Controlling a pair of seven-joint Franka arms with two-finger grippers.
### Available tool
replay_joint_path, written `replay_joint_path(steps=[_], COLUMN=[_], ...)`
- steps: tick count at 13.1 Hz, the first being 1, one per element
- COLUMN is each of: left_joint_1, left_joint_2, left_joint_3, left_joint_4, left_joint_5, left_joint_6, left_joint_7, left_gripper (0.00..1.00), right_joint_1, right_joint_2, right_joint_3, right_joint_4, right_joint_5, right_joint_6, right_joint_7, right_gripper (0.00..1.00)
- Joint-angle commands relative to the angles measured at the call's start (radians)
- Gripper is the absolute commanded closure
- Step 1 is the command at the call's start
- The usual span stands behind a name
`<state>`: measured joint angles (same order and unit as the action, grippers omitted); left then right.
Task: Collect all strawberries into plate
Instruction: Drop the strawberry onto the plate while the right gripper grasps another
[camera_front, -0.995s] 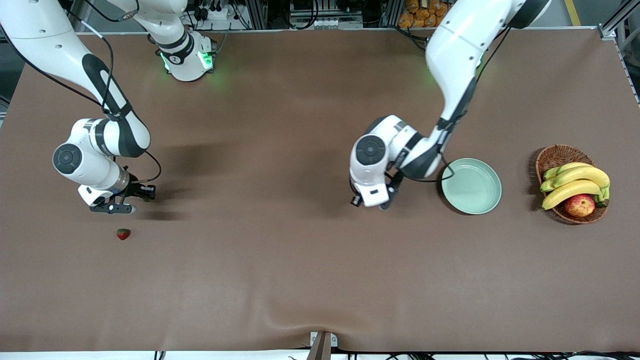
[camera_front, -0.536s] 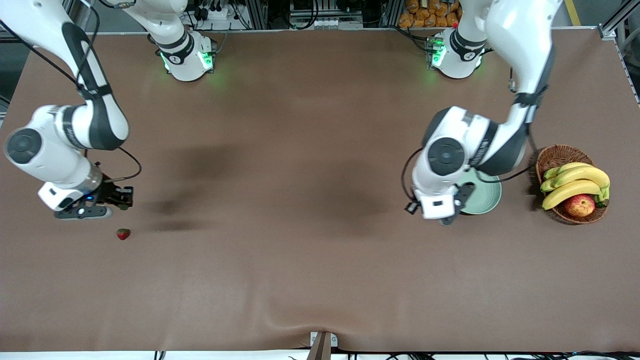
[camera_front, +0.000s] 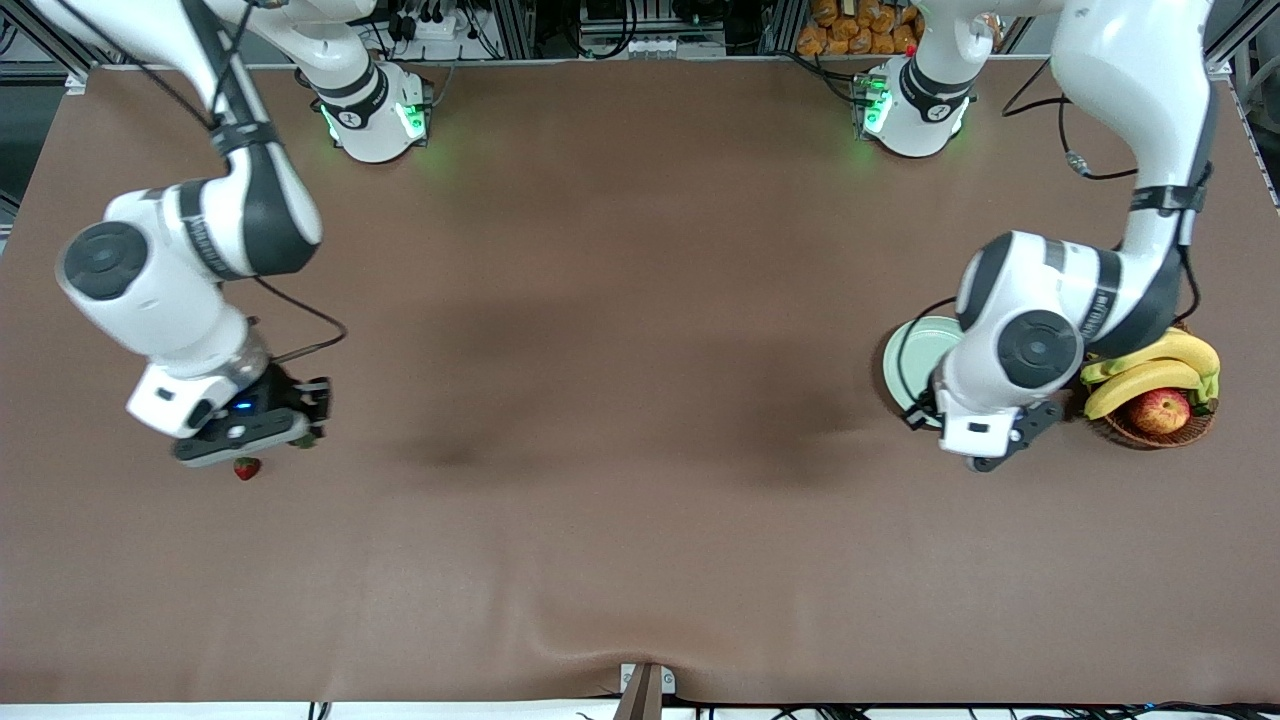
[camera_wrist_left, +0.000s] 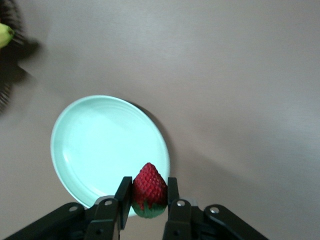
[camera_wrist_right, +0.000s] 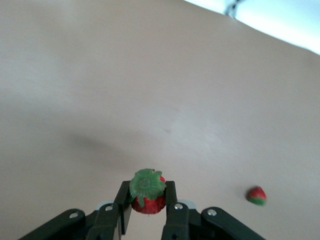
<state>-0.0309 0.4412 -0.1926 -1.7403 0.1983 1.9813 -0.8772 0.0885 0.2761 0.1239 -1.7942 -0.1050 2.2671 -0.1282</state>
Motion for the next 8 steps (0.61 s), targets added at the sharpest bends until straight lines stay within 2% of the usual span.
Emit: replay_joint_path(steps=[1,4,6,7,8], left_joint_1=[0.066,0.149,0.173,0.174,0.174], left_joint_2=[-0.024,-0.019,-0.012,-0.01,-0.009], left_joint_3=[-0.01,-0.01,-0.008,-0.008,-0.007], left_joint_4=[-0.108,-0.234,-0.289,-0.303,-0.311], left_joint_5=[0.012,0.013,0.013,0.013,0.013], left_joint_6=[0.092,0.285,0.384,0.405,0.416], left_joint_7=[0.108,0.233,0.25,0.25,0.25], left_gripper=[0.98,0.99,0.98,0.96,0.85], right_joint_1=[0.097,0.2,0.265,0.299,0.334], right_joint_2=[0.101,0.205,0.277,0.323,0.372], right_joint_3=[-0.009,-0.01,-0.01,-0.01,-0.01], right_joint_4=[0.096,0.142,0.171,0.197,0.222], right_joint_5=[-0.001,-0.002,-0.005,-0.005,-0.007], right_joint_6=[0.044,0.197,0.288,0.337,0.392], right_joint_7=[-0.001,-0.001,-0.001,-0.001,-0.002], right_gripper=[1.0,1.0,1.0,1.0,1.0])
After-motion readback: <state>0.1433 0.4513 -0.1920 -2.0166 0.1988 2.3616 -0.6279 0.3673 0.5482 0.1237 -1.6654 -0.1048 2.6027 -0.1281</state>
